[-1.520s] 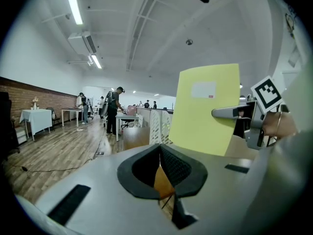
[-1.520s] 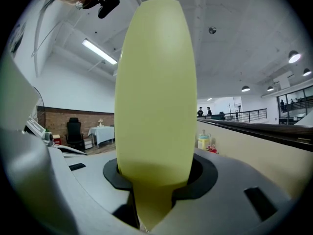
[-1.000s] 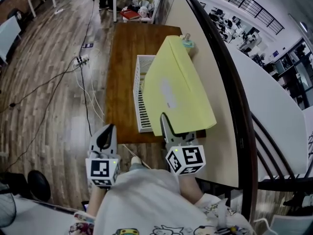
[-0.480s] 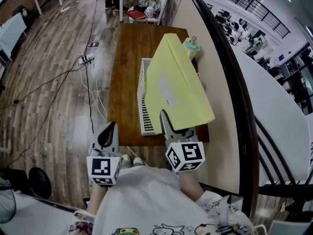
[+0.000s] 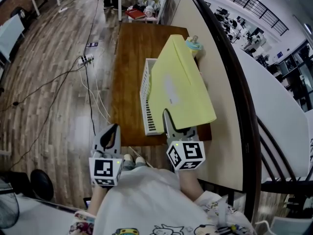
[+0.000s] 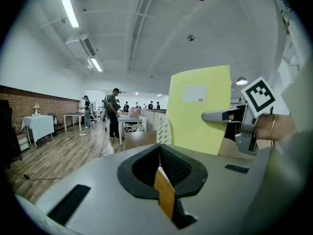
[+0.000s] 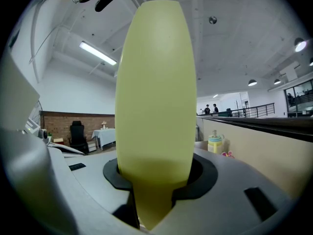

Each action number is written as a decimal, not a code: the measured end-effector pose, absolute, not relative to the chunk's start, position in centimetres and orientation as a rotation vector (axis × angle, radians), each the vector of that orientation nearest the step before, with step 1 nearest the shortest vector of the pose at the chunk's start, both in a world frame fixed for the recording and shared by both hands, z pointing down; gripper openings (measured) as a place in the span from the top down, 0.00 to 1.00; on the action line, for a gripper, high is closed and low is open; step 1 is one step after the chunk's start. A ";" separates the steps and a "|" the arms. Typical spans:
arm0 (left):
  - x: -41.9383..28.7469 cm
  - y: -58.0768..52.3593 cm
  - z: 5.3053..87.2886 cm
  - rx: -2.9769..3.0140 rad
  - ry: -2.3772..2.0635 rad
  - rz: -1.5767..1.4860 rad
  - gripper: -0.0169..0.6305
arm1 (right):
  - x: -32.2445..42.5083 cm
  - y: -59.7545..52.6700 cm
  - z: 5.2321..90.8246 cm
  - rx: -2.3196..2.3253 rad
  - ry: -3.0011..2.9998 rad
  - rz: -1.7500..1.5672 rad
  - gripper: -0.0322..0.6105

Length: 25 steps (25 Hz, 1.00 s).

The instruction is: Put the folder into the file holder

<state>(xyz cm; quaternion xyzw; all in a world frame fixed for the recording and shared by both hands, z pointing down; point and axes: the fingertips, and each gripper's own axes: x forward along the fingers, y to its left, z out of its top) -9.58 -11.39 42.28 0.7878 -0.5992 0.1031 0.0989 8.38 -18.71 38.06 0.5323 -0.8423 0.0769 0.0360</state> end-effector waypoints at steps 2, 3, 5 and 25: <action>-9.6 -11.4 42.5 2.331 -1.759 0.320 0.97 | 8.2 -18.7 38.1 1.640 -2.582 0.236 0.69; -9.6 -11.4 42.6 2.332 -1.753 0.324 0.97 | 8.1 -18.8 38.1 1.642 -2.579 0.234 0.69; -9.6 -11.5 42.8 2.333 -1.742 0.327 0.97 | 8.0 -19.0 38.1 1.645 -2.575 0.230 0.69; -9.1 -11.7 45.5 2.327 -1.619 0.379 0.97 | 6.7 -20.7 41.0 1.667 -2.522 0.278 0.69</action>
